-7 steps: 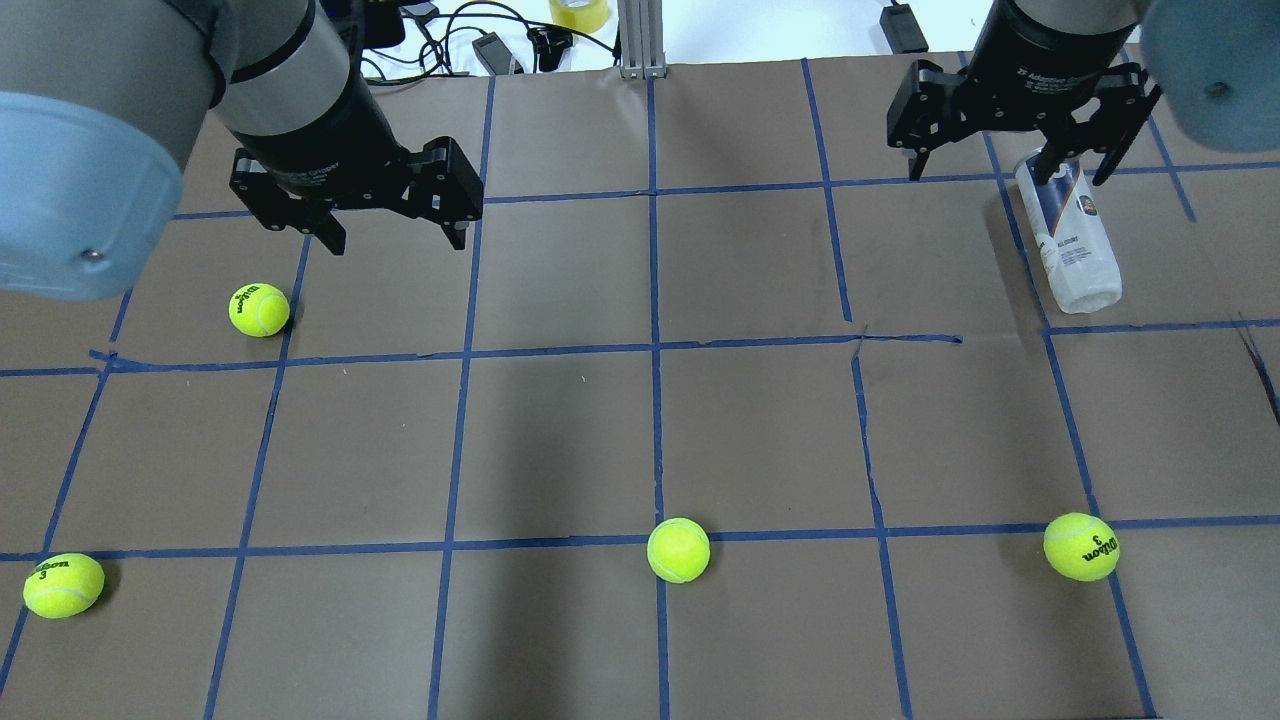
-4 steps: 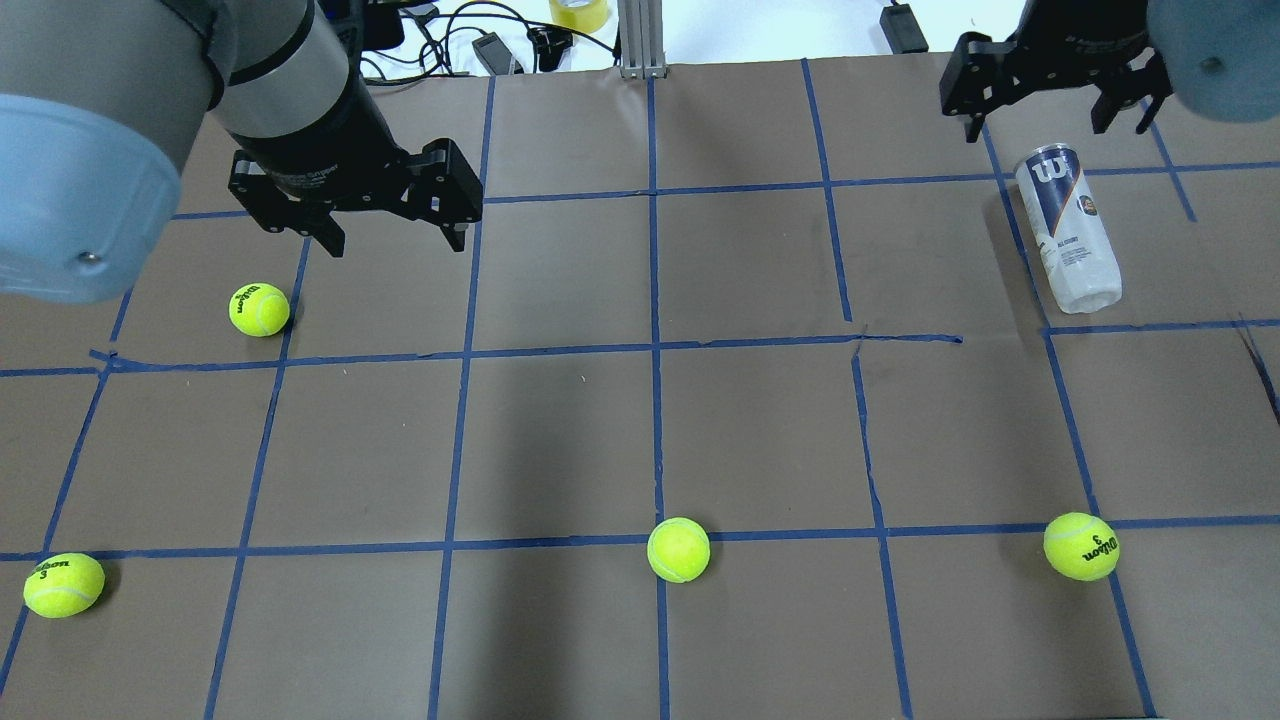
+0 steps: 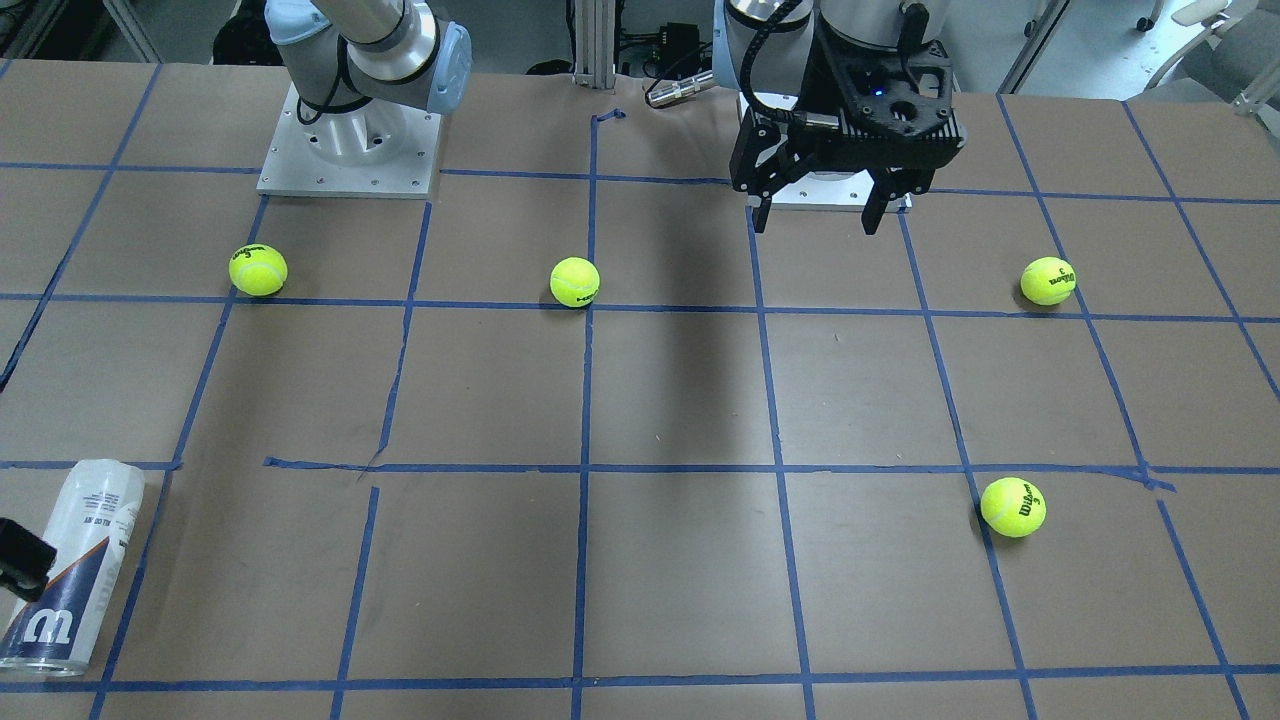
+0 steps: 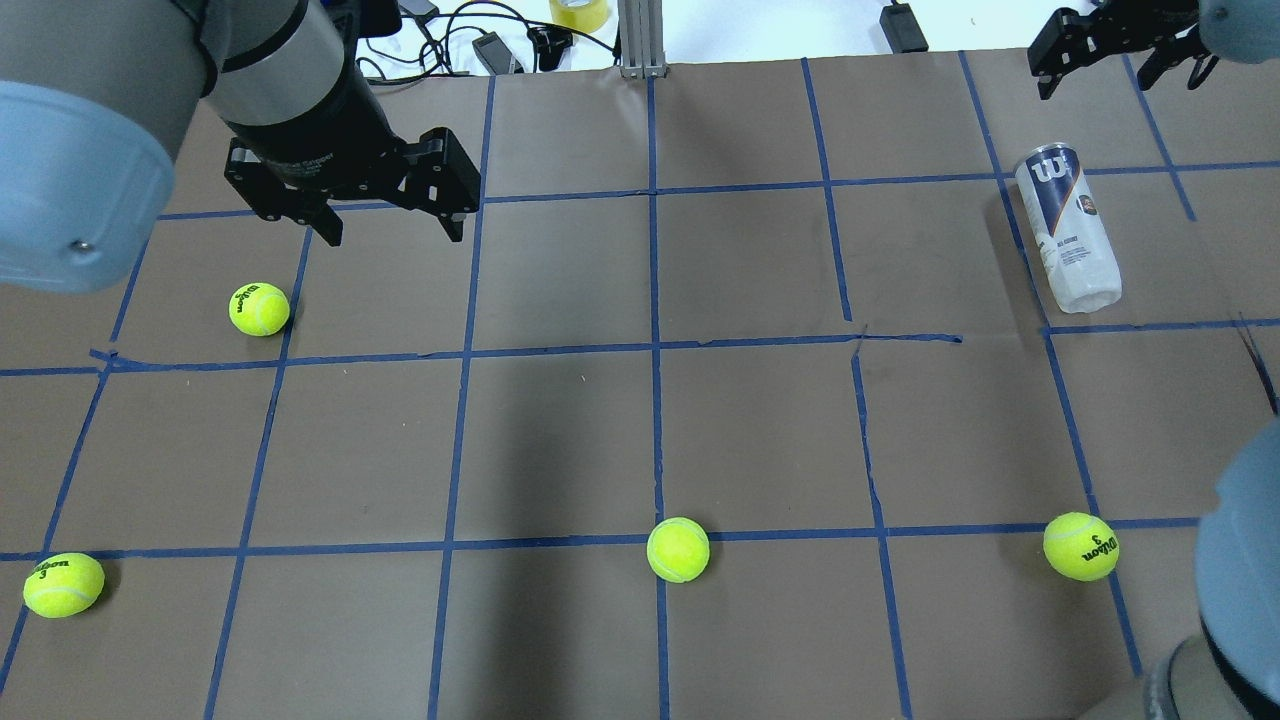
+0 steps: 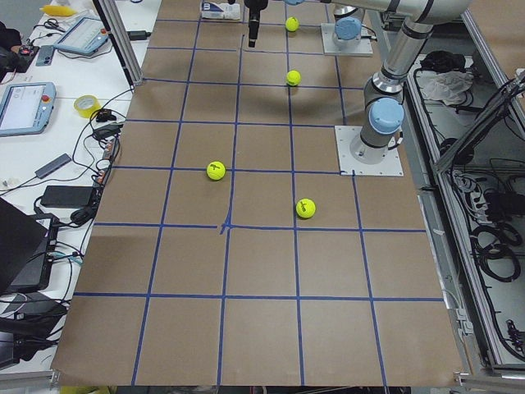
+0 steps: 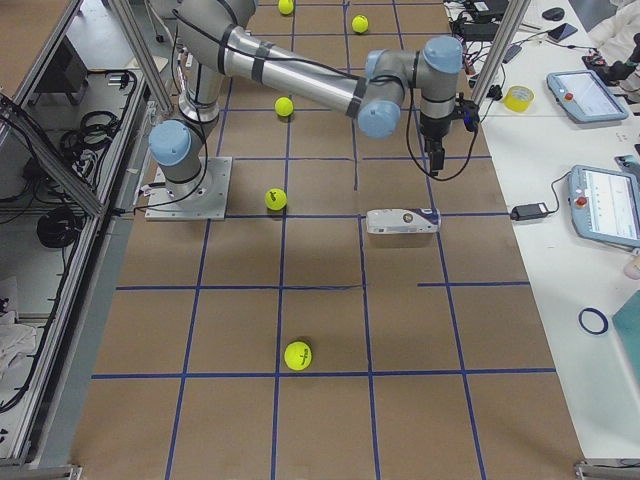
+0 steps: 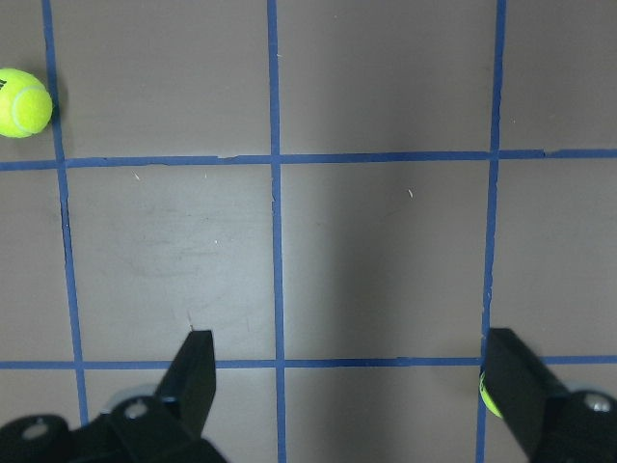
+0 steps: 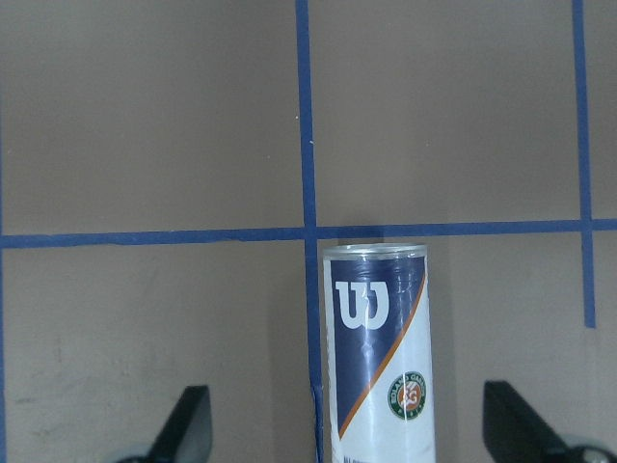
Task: Lift up tennis ball bucket
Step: 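Move the right gripper down over the upright white Wilson ball can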
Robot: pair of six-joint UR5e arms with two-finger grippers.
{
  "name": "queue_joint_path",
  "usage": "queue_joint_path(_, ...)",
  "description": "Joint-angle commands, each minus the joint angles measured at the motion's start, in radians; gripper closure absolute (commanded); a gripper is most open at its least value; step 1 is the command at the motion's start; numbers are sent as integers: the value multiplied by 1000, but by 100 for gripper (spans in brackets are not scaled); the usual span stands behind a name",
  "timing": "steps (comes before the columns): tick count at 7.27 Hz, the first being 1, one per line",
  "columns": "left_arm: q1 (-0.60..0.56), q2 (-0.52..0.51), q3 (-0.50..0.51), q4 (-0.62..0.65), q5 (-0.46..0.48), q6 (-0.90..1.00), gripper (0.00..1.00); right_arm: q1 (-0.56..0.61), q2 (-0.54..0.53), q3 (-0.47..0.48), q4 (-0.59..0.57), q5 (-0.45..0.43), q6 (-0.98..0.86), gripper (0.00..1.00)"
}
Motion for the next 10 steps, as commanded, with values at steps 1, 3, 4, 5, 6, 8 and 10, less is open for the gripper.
queue_joint_path(1,32,18,3,4,-1,-1,0,-9,184,-88,-79,4,-17,0)
queue_joint_path(3,31,44,-50,41,-1,-1,0,-35,231,-88,-115,-5,-39,0)
queue_joint_path(4,31,60,-84,70,0,-1,0,-35,238,-85,-113,-10,-39,0)
queue_joint_path(5,31,63,-99,102,-1,-1,0,-35,249,-80,-107,2,-37,0)
queue_joint_path(6,31,58,-103,105,2,-12,0,-35,254,-73,-101,-7,-39,0)
queue_joint_path(8,49,47,-90,93,2,-1,0,-35,258,-71,-74,-20,-39,0)
queue_joint_path(10,51,55,-104,67,3,-1,0,-35,266,-73,-55,-21,-29,0)
